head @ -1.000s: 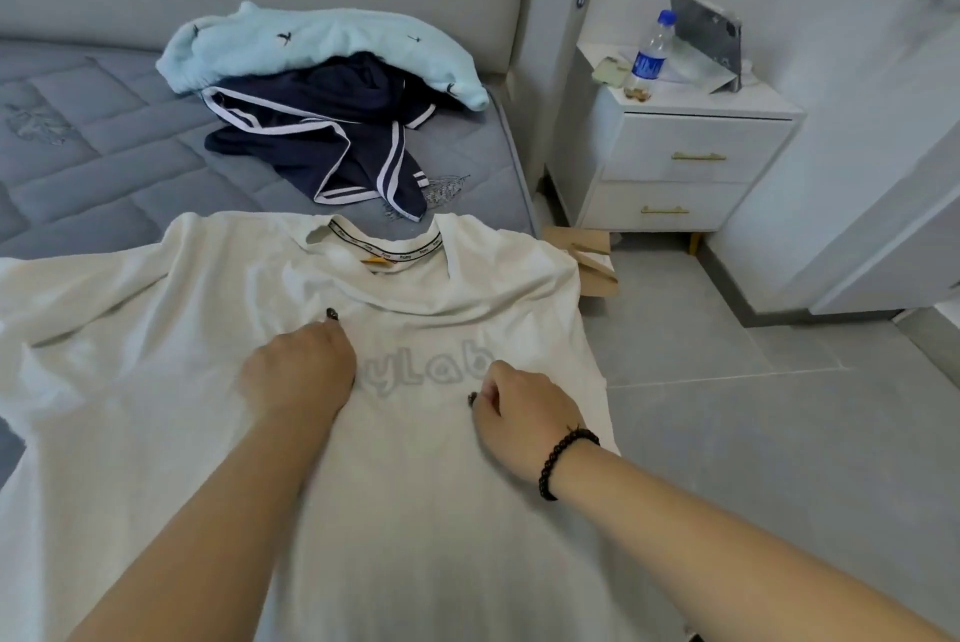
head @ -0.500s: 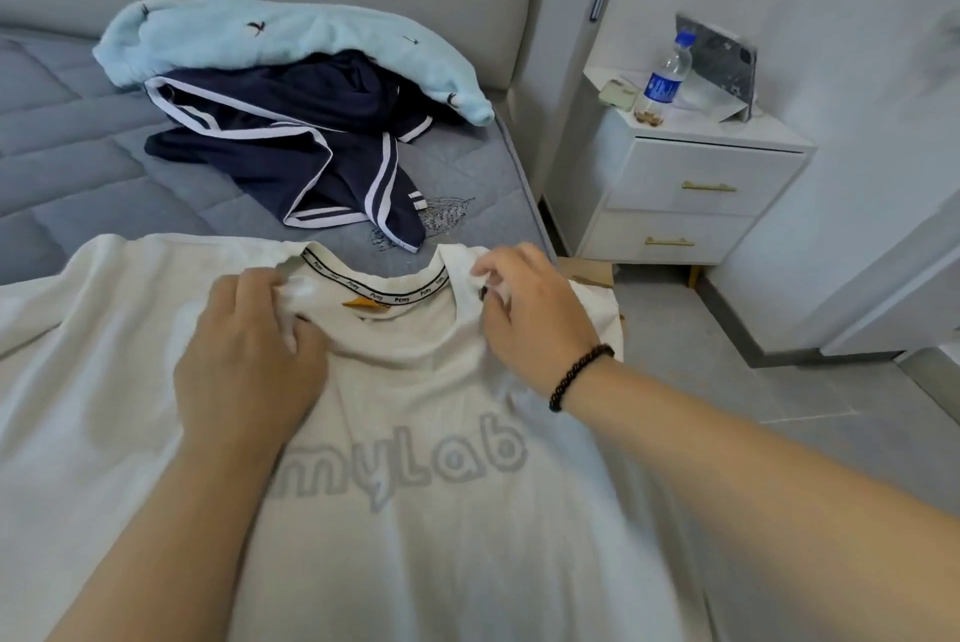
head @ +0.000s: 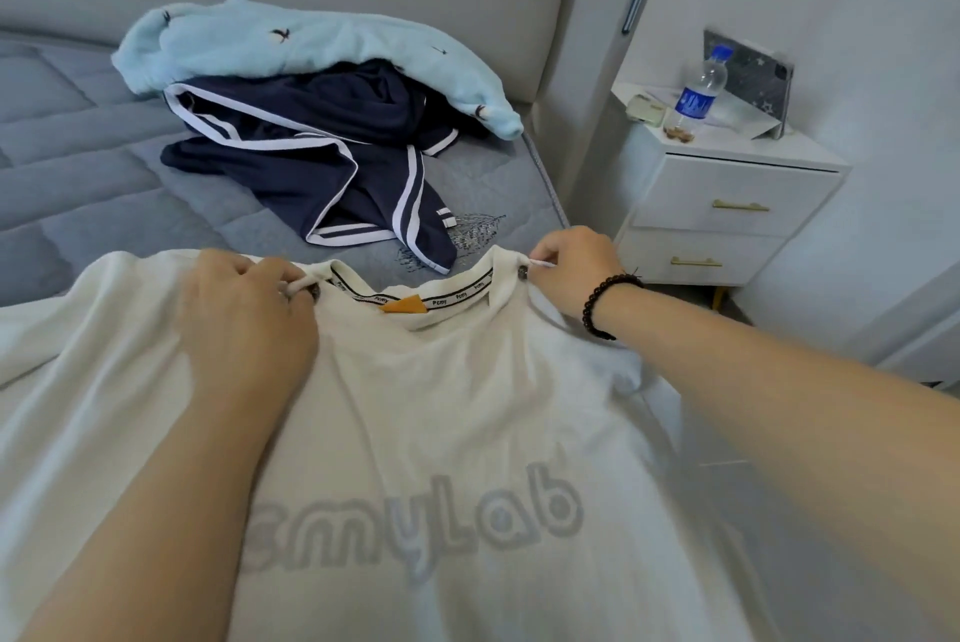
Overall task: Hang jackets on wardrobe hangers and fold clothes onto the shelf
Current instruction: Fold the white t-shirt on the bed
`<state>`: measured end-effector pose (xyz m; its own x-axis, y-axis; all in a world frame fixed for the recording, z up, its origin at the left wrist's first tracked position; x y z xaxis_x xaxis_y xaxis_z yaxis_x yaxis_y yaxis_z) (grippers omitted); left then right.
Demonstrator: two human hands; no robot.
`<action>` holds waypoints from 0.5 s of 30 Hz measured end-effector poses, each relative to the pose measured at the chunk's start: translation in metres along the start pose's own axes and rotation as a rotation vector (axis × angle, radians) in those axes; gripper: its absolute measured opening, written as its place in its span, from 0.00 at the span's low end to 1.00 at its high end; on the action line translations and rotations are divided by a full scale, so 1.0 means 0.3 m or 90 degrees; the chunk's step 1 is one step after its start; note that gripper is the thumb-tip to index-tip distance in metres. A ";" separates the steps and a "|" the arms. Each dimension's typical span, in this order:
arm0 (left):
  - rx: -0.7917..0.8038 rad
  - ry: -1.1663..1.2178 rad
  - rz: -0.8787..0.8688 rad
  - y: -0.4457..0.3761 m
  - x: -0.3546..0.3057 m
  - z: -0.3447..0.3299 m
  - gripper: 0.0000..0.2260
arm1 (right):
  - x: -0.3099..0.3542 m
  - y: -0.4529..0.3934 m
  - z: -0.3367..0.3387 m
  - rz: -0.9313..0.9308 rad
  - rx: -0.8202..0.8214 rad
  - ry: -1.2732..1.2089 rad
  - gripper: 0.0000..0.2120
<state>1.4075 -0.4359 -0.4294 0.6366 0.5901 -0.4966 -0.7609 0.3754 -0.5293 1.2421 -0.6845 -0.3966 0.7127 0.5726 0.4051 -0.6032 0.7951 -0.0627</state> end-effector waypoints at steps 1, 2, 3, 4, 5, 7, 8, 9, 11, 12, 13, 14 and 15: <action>-0.001 0.066 0.028 -0.016 0.005 0.016 0.07 | -0.011 -0.021 0.021 -0.029 -0.025 -0.018 0.07; -0.011 0.133 0.067 -0.032 0.012 0.036 0.04 | -0.021 -0.044 0.037 -0.057 -0.040 -0.039 0.07; -0.043 0.183 0.104 -0.042 0.021 0.062 0.02 | -0.026 -0.064 0.042 -0.086 -0.039 -0.062 0.06; -0.076 0.222 0.138 -0.046 0.028 0.091 0.02 | -0.026 -0.083 0.045 -0.110 -0.031 -0.080 0.05; -0.099 0.261 0.171 -0.046 0.032 0.114 0.03 | -0.018 -0.099 0.047 -0.129 -0.029 -0.087 0.04; -0.105 0.352 0.226 -0.043 0.047 0.116 0.05 | -0.005 -0.119 0.047 -0.163 -0.051 -0.119 0.08; -0.093 0.380 0.237 -0.040 0.049 0.108 0.06 | -0.003 -0.122 0.039 -0.185 -0.058 -0.152 0.09; -0.069 0.375 0.235 -0.041 0.052 0.089 0.05 | -0.002 -0.116 0.028 -0.207 -0.059 -0.181 0.08; 0.030 0.266 0.200 -0.040 0.042 0.047 0.10 | 0.010 -0.096 0.010 -0.187 -0.081 -0.166 0.08; 0.103 0.206 0.161 -0.035 0.025 0.017 0.18 | 0.017 -0.088 -0.003 -0.149 -0.083 -0.135 0.10; 0.176 0.171 0.119 -0.027 0.000 -0.013 0.26 | 0.025 -0.076 -0.012 -0.108 -0.082 -0.095 0.10; 0.244 0.155 0.090 -0.015 -0.033 -0.035 0.33 | 0.030 -0.062 -0.025 -0.075 -0.073 -0.055 0.09; 0.303 0.141 0.070 0.003 -0.074 -0.048 0.36 | 0.028 -0.046 -0.038 -0.051 -0.061 -0.036 0.11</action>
<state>1.3944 -0.4588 -0.4287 0.5222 0.4988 -0.6917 -0.7646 0.6331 -0.1206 1.2606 -0.6885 -0.4026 0.7343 0.4961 0.4633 -0.5058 0.8551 -0.1140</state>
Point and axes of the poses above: each hand's wrist, its own y-axis away from the middle knuckle, its own z-axis out of the back of the hand, x = y × z, the point moved 7 cm from there along -y, towards the middle knuckle, and after that the axes turned 5 degrees about -z, right-handed, at the moved point
